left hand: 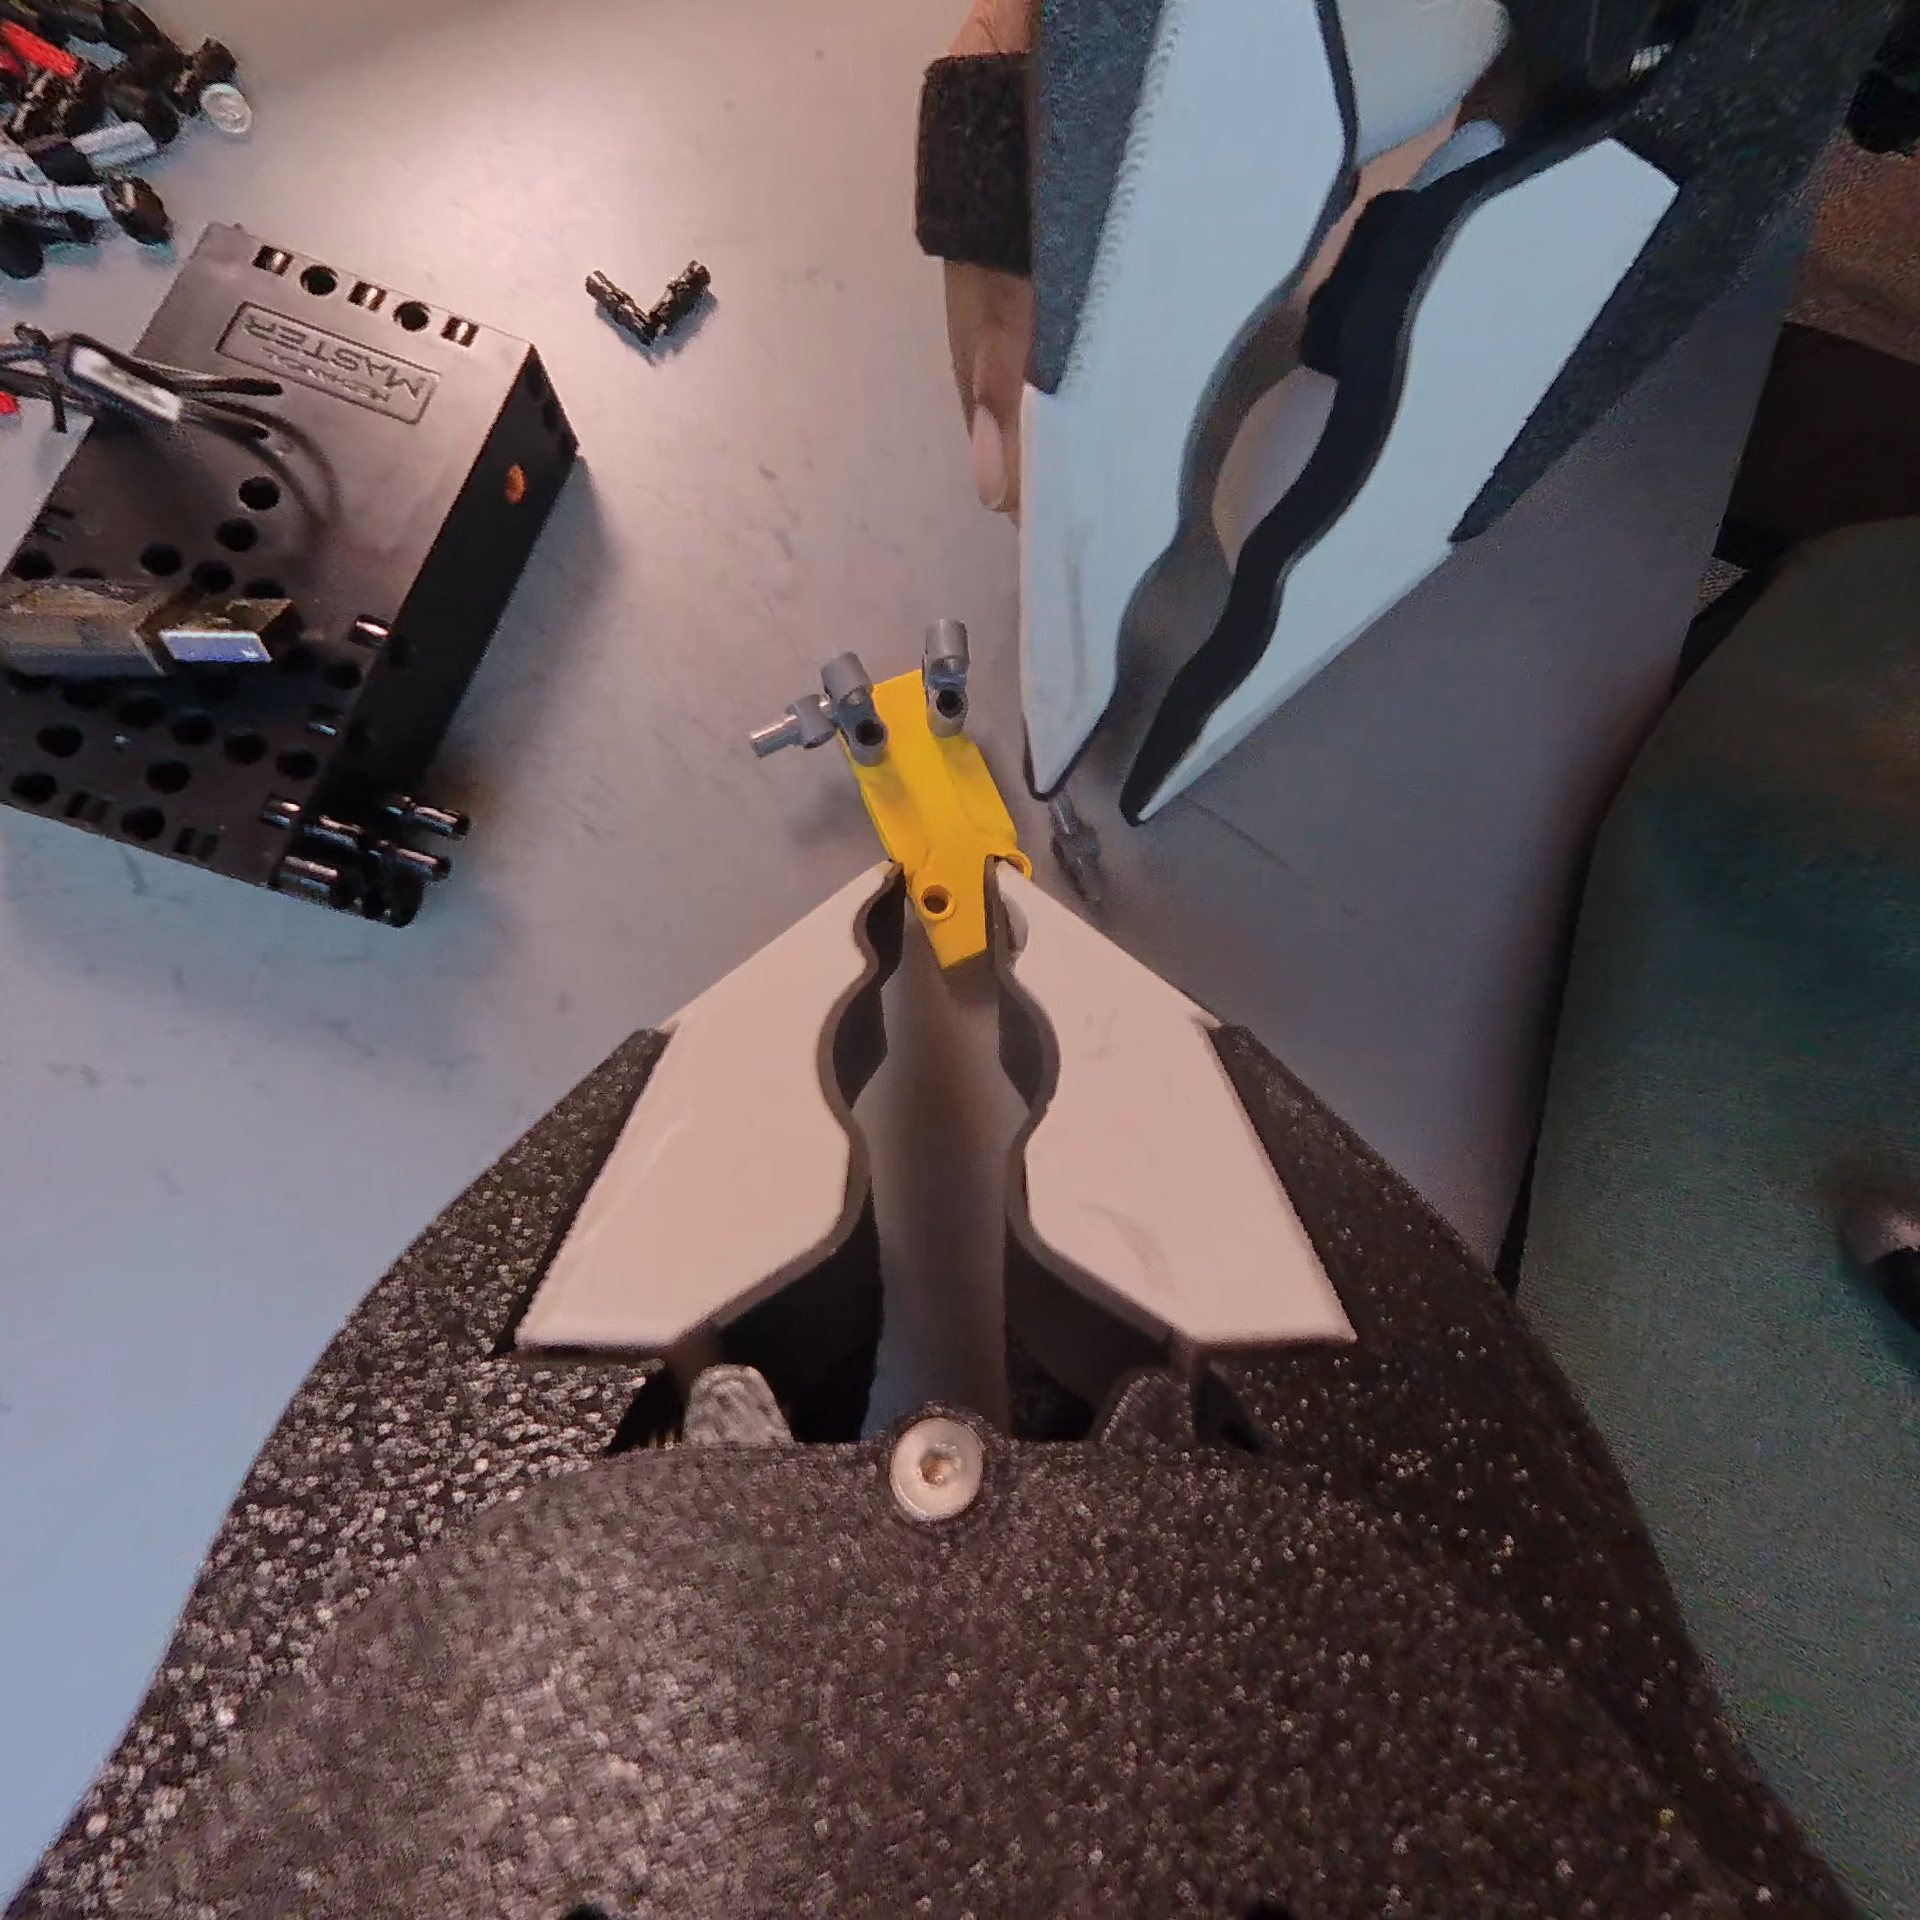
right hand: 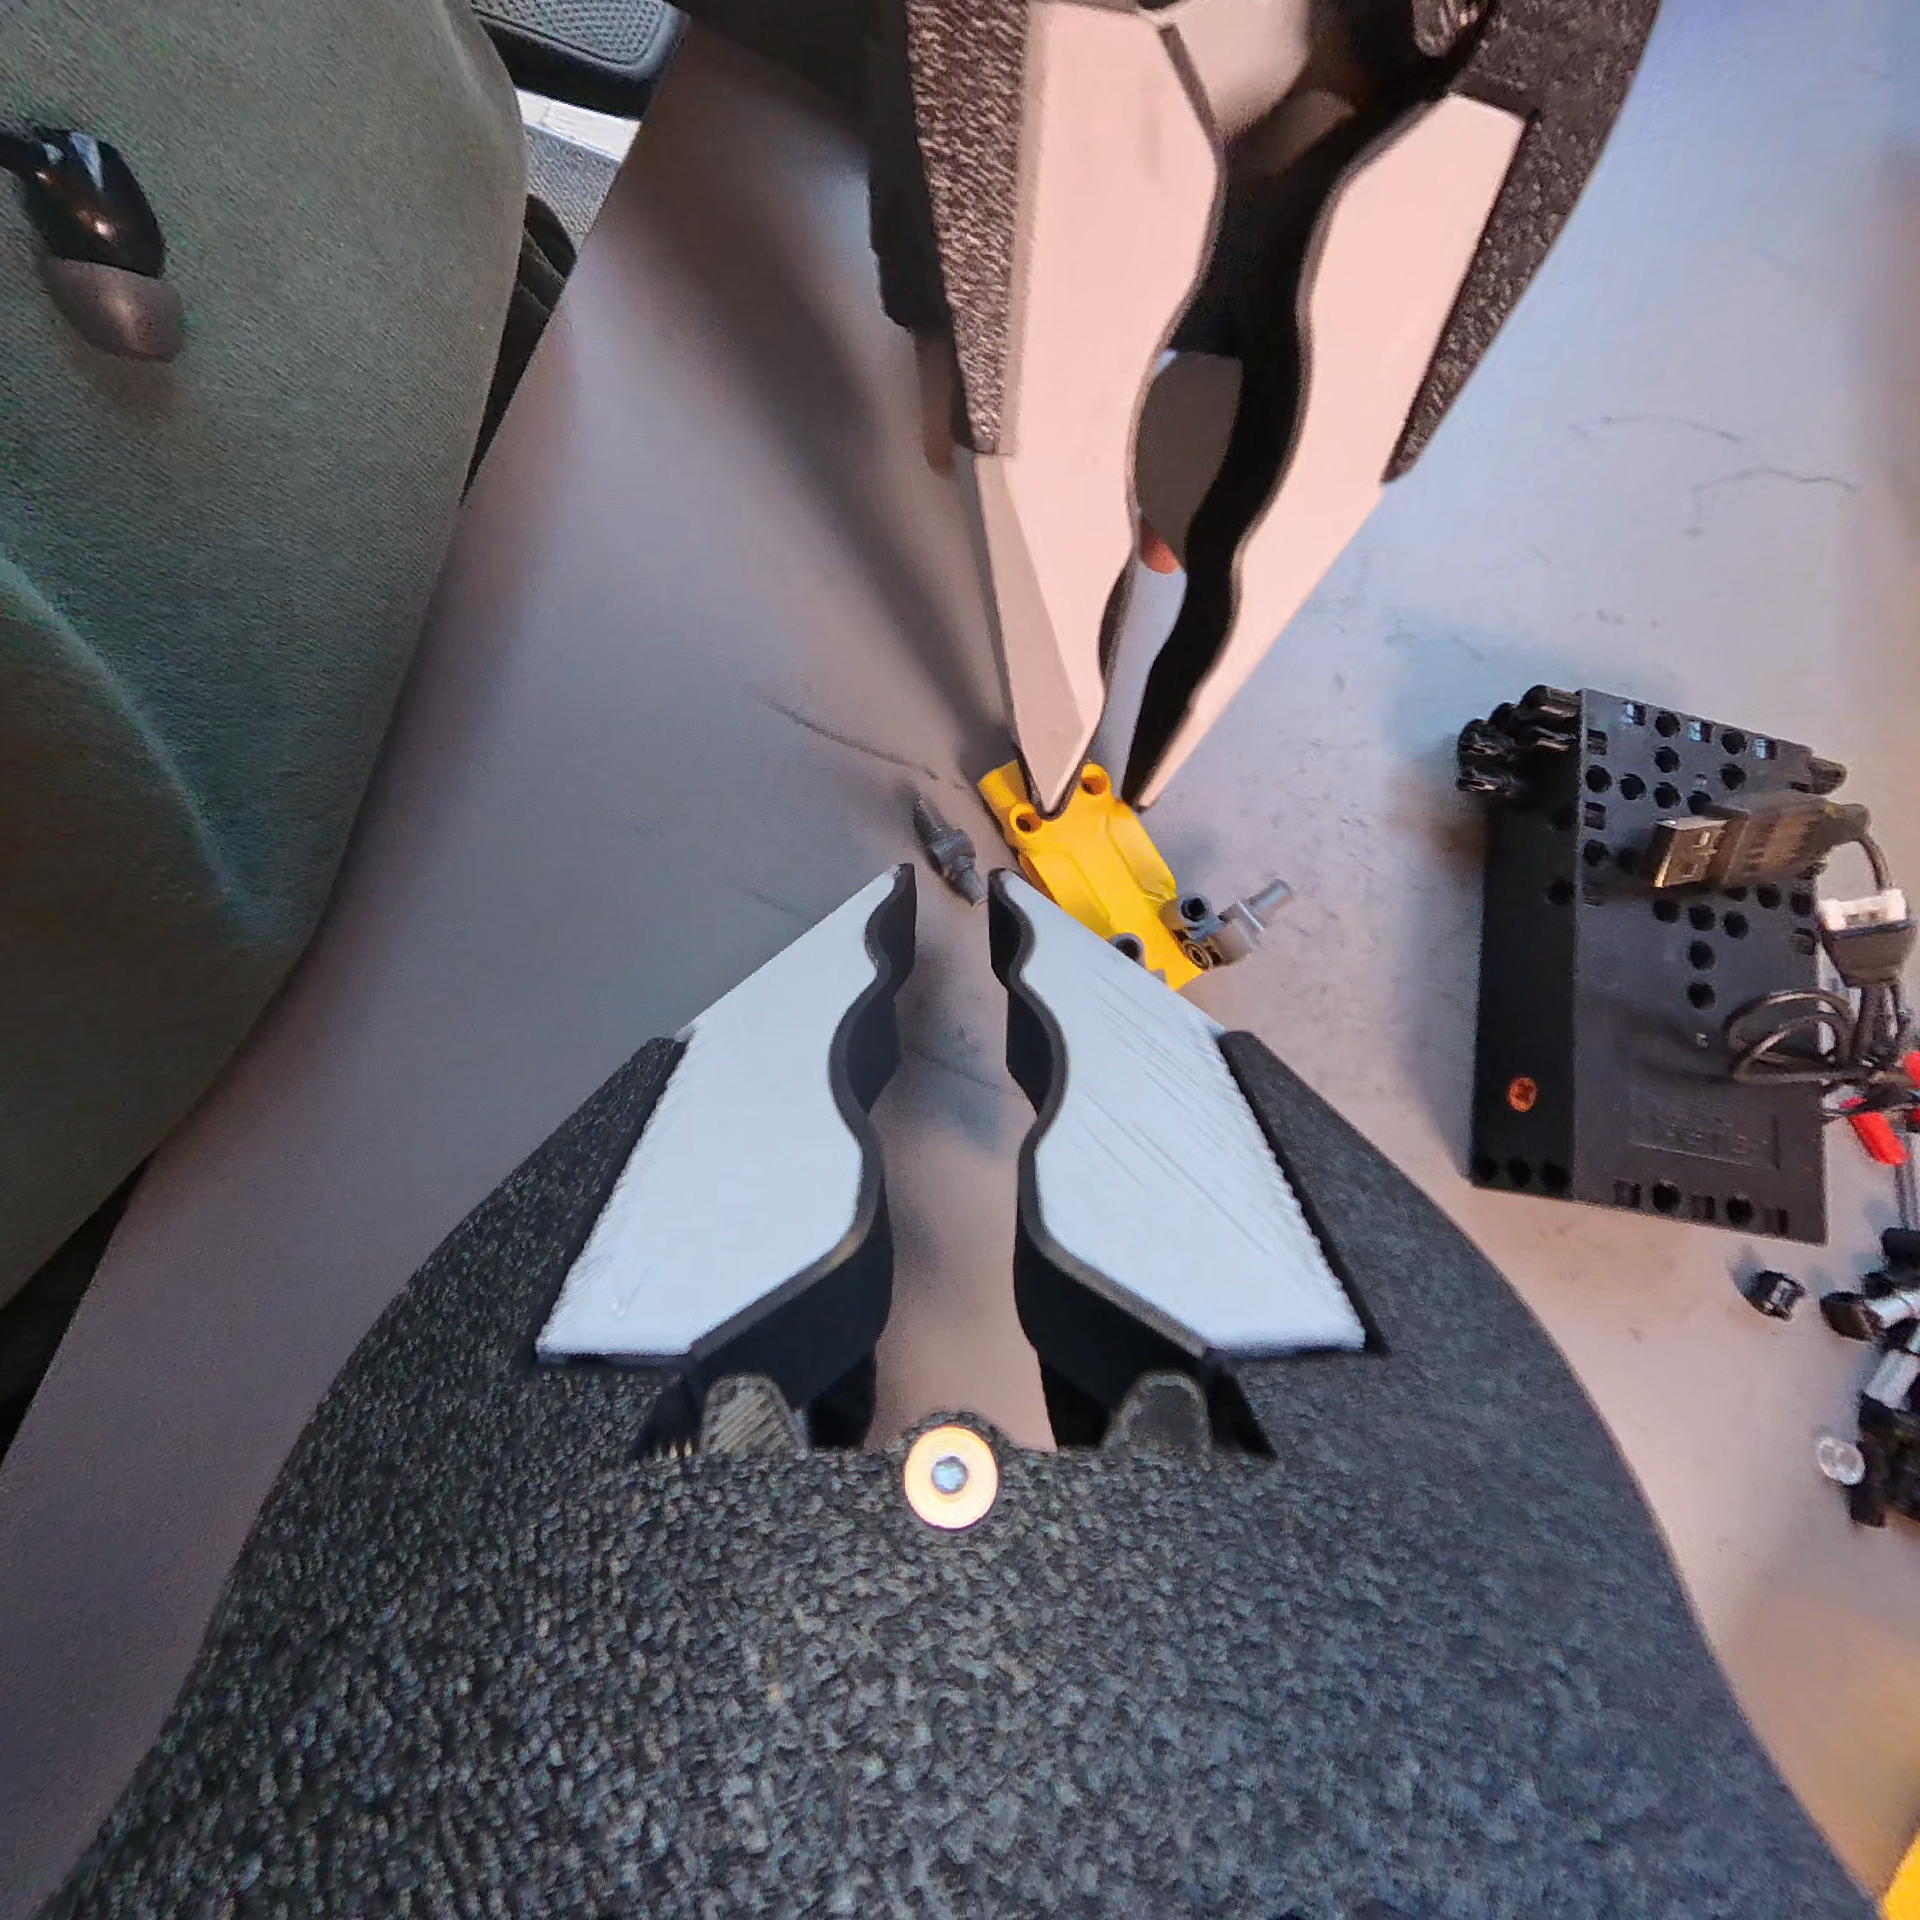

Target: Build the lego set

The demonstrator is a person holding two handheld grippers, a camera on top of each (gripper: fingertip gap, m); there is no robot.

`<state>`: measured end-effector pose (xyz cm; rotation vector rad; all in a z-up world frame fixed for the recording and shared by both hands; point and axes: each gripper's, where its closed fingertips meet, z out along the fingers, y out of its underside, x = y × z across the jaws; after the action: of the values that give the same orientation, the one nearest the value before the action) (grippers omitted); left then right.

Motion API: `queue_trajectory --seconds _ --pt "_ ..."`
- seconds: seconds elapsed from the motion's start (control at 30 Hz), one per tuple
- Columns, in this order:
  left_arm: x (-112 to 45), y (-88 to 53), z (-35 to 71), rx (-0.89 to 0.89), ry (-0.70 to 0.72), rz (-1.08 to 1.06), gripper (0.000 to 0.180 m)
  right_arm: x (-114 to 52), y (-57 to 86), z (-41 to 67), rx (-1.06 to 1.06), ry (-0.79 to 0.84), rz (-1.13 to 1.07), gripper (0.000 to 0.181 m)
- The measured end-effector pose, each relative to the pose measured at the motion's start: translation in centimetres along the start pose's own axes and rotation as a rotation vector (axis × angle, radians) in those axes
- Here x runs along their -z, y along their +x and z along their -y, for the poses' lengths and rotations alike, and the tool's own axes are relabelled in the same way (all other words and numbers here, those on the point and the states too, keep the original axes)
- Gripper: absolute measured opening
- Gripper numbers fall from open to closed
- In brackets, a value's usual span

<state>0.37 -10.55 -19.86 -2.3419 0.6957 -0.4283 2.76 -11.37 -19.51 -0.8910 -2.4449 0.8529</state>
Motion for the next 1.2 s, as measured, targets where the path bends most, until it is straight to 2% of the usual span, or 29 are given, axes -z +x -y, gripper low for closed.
queue_trajectory --seconds 0.17,0.37,0.57,0.7,0.87,1.0,1.2 --pt "1.7 1.7 -0.2 -0.009 0.034 -0.039 0.019 -0.8 -0.2 0.0 0.001 -0.025 0.057 0.015" --pt "3.3 0.8 -0.7 -0.072 0.059 -0.049 0.027 -0.9 -0.6 0.0 -0.024 -0.028 0.074 0.007" --pt "2.9 -1.1 0.6 -0.278 0.083 -0.051 0.04 1.4 0.0 -0.8 -0.173 0.035 -0.013 0.005" --pt "1.2 -0.9 3.0 -0.435 0.105 -0.168 0.044 2.8 1.0 -1.2 -0.303 0.067 -0.129 0.005" --pt "-1.3 0.6 2.5 -0.637 -0.009 -0.344 0.04 3.5 1.1 -2.1 -0.369 0.079 -0.216 0.005" --pt "-2.2 0.6 1.7 -0.655 -0.071 -0.393 0.023 3.7 1.2 -2.9 -0.39 0.078 -0.237 0.005" --pt "-2.6 -1.2 2.5 -0.512 -0.05 -0.225 0.021 3.2 2.6 -3.3 -0.407 0.075 -0.26 0.005"
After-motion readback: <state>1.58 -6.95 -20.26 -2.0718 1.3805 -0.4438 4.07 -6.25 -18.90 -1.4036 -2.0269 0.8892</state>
